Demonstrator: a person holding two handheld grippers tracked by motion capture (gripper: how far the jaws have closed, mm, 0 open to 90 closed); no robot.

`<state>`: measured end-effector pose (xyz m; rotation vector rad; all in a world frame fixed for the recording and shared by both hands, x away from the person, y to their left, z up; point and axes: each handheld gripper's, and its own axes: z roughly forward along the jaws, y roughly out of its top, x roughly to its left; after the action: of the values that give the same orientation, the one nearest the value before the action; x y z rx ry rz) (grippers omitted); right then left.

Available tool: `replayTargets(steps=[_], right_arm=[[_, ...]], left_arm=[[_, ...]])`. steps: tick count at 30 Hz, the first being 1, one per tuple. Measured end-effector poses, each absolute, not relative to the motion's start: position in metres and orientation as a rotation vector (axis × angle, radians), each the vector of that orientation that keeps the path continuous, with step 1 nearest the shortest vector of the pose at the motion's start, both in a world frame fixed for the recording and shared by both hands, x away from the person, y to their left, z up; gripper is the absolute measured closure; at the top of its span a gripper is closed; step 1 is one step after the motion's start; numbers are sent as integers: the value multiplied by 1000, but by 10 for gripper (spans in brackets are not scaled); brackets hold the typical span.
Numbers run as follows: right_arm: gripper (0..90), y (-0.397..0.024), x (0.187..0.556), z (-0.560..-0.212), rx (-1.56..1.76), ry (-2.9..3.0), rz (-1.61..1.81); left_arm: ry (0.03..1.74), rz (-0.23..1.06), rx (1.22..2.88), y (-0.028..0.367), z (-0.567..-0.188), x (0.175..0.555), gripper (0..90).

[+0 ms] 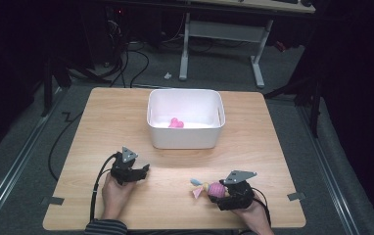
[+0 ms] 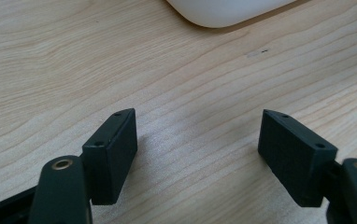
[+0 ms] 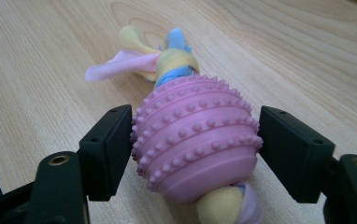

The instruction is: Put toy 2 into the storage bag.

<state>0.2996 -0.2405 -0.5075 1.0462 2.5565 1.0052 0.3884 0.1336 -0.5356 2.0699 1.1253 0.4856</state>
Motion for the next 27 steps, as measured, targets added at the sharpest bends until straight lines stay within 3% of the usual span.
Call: replayTargets(steps=[6, 27], right_arm=[[334, -240, 299, -507, 1027, 2563, 1005], [338, -250, 308, -477, 1029, 2463, 1062]], left_arm=[[1125, 486, 2070, 134, -536, 388, 287], [1125, 486, 2070, 134, -536, 388, 286]])
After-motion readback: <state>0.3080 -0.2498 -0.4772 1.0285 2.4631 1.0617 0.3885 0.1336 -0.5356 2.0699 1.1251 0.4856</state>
